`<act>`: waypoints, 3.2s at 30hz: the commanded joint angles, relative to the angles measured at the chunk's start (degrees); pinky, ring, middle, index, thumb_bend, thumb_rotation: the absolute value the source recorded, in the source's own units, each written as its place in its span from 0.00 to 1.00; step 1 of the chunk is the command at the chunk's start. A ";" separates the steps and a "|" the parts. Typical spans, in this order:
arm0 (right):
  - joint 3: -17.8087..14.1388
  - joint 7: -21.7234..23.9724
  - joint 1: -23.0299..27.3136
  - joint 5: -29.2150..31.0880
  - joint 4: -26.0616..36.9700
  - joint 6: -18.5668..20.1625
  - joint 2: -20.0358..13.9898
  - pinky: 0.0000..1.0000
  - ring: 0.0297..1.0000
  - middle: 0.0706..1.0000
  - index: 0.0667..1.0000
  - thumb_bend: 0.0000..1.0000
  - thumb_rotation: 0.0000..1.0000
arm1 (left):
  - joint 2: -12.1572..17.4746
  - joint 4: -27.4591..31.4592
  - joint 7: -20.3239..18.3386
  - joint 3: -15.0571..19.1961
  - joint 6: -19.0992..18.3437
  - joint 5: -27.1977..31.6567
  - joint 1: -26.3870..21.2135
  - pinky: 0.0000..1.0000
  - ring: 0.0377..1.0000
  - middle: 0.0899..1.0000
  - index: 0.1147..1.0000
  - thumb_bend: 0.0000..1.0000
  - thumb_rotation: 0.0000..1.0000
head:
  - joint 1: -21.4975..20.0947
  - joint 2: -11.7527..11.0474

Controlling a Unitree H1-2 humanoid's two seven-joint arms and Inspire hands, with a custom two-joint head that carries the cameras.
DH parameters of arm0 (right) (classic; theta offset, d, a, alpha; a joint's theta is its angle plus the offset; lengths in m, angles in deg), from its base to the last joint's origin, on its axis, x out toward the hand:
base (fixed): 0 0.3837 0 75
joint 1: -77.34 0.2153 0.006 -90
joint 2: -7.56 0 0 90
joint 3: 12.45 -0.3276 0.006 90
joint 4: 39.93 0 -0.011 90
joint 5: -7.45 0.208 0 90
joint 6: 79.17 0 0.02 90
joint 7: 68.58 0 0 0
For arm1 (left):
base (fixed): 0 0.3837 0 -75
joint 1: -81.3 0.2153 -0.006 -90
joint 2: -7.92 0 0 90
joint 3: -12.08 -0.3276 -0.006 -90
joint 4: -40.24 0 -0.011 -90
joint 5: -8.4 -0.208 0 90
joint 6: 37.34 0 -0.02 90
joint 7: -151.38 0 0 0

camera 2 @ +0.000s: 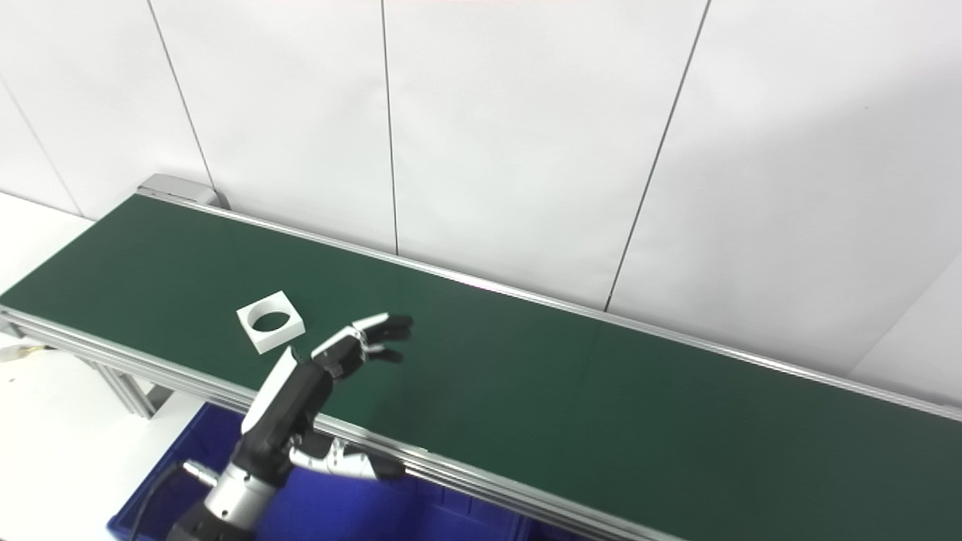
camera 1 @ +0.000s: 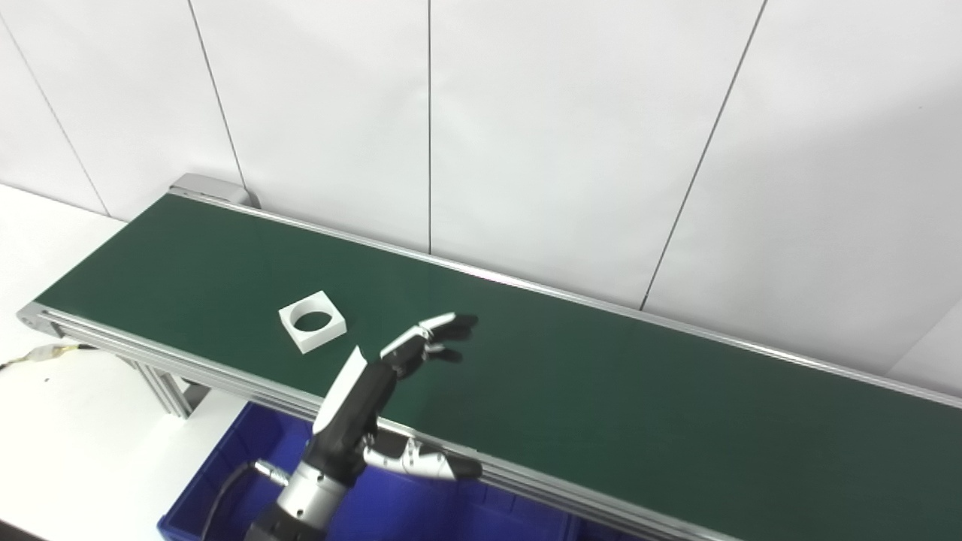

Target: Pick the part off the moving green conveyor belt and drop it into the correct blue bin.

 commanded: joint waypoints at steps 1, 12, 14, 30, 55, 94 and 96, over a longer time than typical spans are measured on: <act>-0.32 0.13 0.18 -0.55 0.78 -3.11 -0.02 1.00 0.98 0.96 1.00 0.69 0.22 | 0.09 1.51 -0.09 1.11 -1.28 -0.27 -3.40 0.80 0.89 0.91 0.86 0.87 0.31 | 0.16 0.08; -0.43 0.56 0.81 0.49 0.52 -3.22 0.04 1.00 0.98 0.96 1.00 0.70 0.20 | 2.55 -7.08 2.09 5.52 -5.51 -8.57 -12.84 0.87 0.92 0.95 0.89 0.80 0.29 | 0.51 0.03; -0.30 0.68 0.87 0.61 0.53 -3.34 0.02 1.00 0.98 0.96 1.00 0.71 0.21 | 3.61 -10.35 2.95 6.21 -4.93 -10.45 -14.93 0.90 0.93 0.94 0.88 0.80 0.28 | 0.54 -0.04; 0.25 0.29 1.31 -0.06 -0.12 -4.69 0.11 1.00 0.97 0.96 1.00 0.69 0.21 | 9.52 -26.03 6.81 5.40 -9.85 -21.94 -23.99 0.78 0.89 0.95 0.88 0.82 0.26 | 0.59 0.20; 0.02 0.33 0.44 0.93 1.02 -4.50 0.14 1.00 0.97 0.96 1.00 0.69 0.23 | 13.24 -43.71 10.00 -6.01 -19.89 -33.96 -28.40 0.92 0.98 1.00 0.89 0.86 0.16 | 0.17 1.10; 0.30 -0.54 -0.89 -0.59 3.14 -4.84 1.80 0.94 0.91 0.92 0.97 0.73 0.32 | 10.91 -16.00 6.57 -2.40 -15.49 -19.87 -17.11 0.25 0.29 0.33 0.45 0.51 0.00 | -8.59 6.37; 0.40 -0.85 -0.97 -1.10 3.47 -4.85 2.10 0.89 0.88 0.91 0.96 0.75 0.33 | 10.76 -12.47 5.80 -2.09 -15.16 -19.03 -15.98 0.23 0.27 0.33 0.44 0.51 0.00 | -10.22 7.45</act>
